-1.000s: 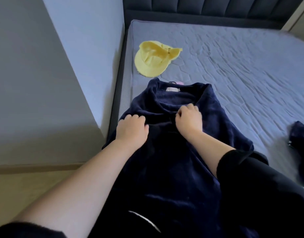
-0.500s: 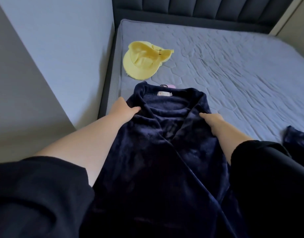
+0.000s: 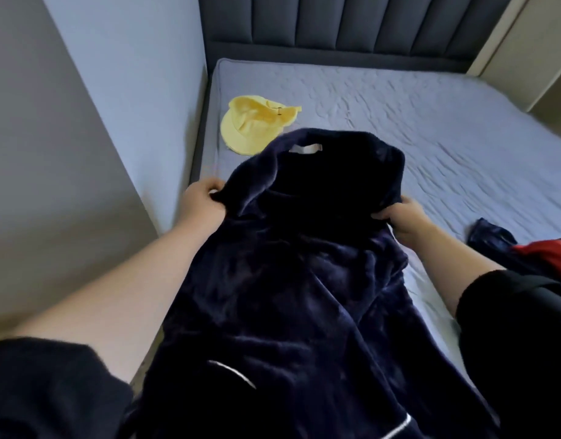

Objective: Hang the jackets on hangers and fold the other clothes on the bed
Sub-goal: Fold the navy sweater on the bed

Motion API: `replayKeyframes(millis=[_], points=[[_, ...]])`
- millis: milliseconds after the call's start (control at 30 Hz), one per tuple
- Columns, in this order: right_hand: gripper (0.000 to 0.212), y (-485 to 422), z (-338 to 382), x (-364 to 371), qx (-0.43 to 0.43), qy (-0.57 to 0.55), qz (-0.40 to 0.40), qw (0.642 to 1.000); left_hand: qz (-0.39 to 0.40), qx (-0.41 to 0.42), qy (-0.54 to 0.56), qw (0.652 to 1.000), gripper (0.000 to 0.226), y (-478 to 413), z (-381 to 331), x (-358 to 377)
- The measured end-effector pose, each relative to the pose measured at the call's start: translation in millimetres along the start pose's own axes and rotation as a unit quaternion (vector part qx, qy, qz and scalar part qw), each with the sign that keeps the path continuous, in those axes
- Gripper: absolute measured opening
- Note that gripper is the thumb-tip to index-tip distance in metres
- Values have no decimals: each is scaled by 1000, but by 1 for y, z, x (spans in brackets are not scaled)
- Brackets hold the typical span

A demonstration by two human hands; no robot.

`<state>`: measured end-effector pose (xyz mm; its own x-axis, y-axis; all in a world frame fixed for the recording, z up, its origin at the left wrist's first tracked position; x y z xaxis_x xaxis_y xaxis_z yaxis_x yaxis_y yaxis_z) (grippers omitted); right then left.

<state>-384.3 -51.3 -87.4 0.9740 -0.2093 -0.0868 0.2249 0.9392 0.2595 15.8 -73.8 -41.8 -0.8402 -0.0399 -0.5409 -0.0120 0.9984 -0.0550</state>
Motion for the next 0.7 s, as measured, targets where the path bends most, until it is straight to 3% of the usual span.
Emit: replayKeyframes(millis=[67, 133, 167, 233, 300, 333, 400, 467, 533, 633, 700], points=[[23, 25, -10, -17, 4, 148, 1, 989, -40, -12, -20, 999, 34, 34, 12, -9], [30, 51, -29, -29, 21, 229, 4, 973, -111, -68, 12, 991, 39, 71, 37, -11], [32, 63, -42, -32, 30, 200, 1, 979, -138, -122, 69, 980, 37, 91, 55, -6], [22, 93, -70, -28, 63, 1, -14, 998, -125, -244, 264, 925, 23, 129, 88, 28], [14, 117, -98, -7, 128, -174, -2, 976, -28, -303, 452, 838, 17, 152, 90, 75], [19, 127, -106, 2, 152, -213, 7, 965, 22, -306, 495, 813, 18, 159, 82, 88], [41, 139, -113, 19, 181, -220, 37, 958, 91, -300, 510, 801, 15, 162, 66, 99], [47, 147, -112, 29, 191, -219, 63, 955, 108, -319, 500, 798, 12, 169, 59, 99], [36, 152, -103, 32, 179, -233, 80, 952, 85, -332, 515, 786, 13, 175, 59, 94], [10, 150, -86, 25, 140, -271, 66, 950, 69, -274, 609, 742, 21, 174, 54, 83], [15, 151, -92, 16, 139, -289, 33, 947, 55, -263, 617, 739, 20, 176, 62, 71]])
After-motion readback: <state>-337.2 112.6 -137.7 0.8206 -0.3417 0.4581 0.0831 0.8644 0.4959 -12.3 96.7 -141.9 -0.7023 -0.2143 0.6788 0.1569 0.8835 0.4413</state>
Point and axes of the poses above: each hand's wrist, its own y-axis away from the middle knuckle, its own x-axis out of the palm, z = x × y, the point moved 9 cm from there along -y, towards the middle knuckle, and after that the axes turned 8 degrees about z, right-handed, at the moved point
